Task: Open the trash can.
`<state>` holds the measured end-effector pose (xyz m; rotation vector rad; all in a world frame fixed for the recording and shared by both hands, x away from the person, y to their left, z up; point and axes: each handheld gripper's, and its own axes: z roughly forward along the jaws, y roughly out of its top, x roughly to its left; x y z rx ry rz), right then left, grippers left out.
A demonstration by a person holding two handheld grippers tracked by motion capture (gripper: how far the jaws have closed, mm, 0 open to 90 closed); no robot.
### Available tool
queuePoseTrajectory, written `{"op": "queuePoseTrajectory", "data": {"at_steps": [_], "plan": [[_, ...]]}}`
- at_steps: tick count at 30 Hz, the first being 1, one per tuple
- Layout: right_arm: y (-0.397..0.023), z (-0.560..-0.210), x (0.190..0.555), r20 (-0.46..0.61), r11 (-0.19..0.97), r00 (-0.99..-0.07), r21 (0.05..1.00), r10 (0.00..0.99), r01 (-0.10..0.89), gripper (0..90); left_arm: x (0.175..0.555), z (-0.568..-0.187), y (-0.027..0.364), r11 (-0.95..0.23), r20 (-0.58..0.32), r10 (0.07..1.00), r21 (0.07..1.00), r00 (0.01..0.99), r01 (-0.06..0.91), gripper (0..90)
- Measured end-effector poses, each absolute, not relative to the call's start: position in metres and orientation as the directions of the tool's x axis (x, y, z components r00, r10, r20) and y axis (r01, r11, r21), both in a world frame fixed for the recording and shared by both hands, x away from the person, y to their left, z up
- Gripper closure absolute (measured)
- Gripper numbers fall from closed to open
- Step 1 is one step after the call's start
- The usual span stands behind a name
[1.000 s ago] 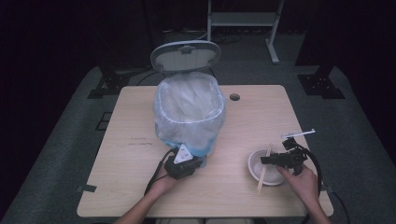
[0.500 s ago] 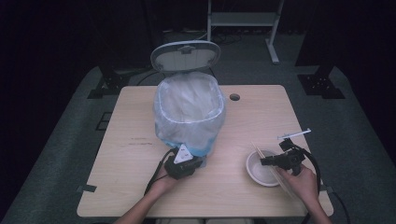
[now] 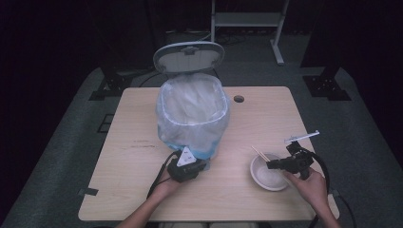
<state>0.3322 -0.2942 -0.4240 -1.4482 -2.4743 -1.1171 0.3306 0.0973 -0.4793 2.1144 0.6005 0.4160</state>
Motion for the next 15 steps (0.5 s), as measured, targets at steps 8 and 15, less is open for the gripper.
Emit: {"op": "queuePoseTrajectory", "data": {"at_steps": [8,15], "plan": [[-0.293,-0.403,0.328,0.370,0.309,-0.588,0.588,0.719,0.748,84.5,0.330,-0.479,0.097,-0.500,0.072,0.557,0.824,0.827,0.265,70.0],[-0.298,-0.387,0.327,0.368,0.299,-0.607,0.622,0.704,0.724,84.7,0.330,-0.479,0.097,-0.500,0.072,0.557,0.824,0.827,0.265,70.0]]}}
